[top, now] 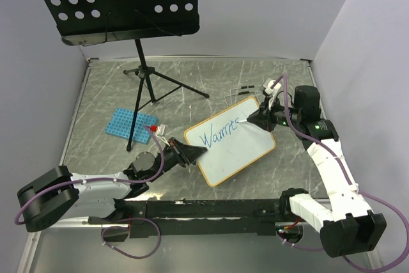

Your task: Write a sentence on the whiteboard

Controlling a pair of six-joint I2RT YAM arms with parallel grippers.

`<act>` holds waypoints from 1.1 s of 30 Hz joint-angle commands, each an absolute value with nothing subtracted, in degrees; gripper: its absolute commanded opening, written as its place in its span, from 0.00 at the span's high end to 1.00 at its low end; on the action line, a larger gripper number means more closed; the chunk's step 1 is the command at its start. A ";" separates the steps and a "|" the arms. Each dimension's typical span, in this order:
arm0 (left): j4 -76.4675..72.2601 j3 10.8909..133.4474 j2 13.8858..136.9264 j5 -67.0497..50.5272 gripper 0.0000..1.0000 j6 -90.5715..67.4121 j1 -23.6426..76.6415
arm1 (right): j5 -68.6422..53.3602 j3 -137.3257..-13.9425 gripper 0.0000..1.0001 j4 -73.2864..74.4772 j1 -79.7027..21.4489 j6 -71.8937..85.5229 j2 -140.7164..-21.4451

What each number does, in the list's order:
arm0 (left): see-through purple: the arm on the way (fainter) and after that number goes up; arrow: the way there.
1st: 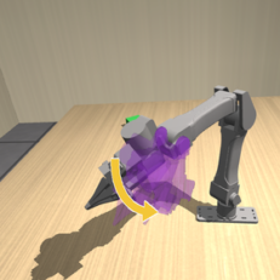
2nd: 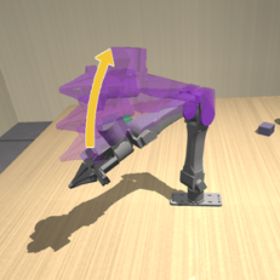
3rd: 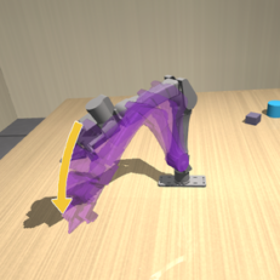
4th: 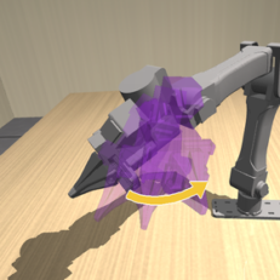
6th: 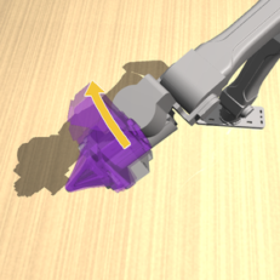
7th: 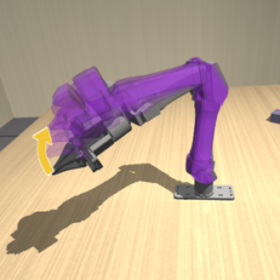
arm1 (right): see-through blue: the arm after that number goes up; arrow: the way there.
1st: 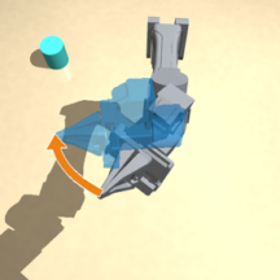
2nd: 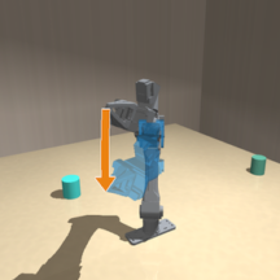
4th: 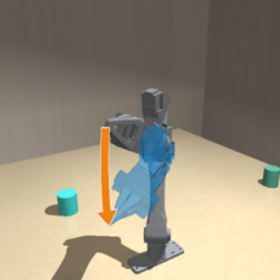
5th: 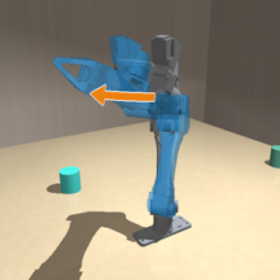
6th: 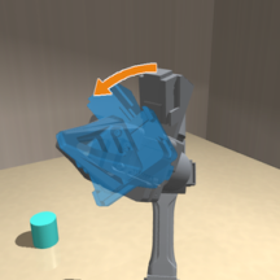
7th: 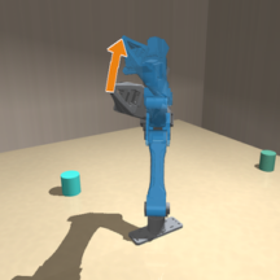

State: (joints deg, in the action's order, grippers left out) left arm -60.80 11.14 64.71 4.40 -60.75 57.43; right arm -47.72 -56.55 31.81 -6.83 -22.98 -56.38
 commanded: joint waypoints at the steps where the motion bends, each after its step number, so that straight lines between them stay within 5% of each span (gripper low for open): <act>1: -72.77 12.30 62.93 3.78 0.99 -62.31 57.30 | -44.21 -56.87 1.00 30.67 -6.15 -22.76 -54.67; 33: -72.25 12.92 63.46 3.78 0.99 -62.14 57.30 | -53.52 -60.90 1.00 34.63 -5.89 -22.06 -54.67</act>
State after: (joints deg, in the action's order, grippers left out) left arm -61.08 10.59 64.38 4.32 -60.77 57.41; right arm -50.02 -56.62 36.88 -6.33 -24.25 -55.51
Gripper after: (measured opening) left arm 0.071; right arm 0.177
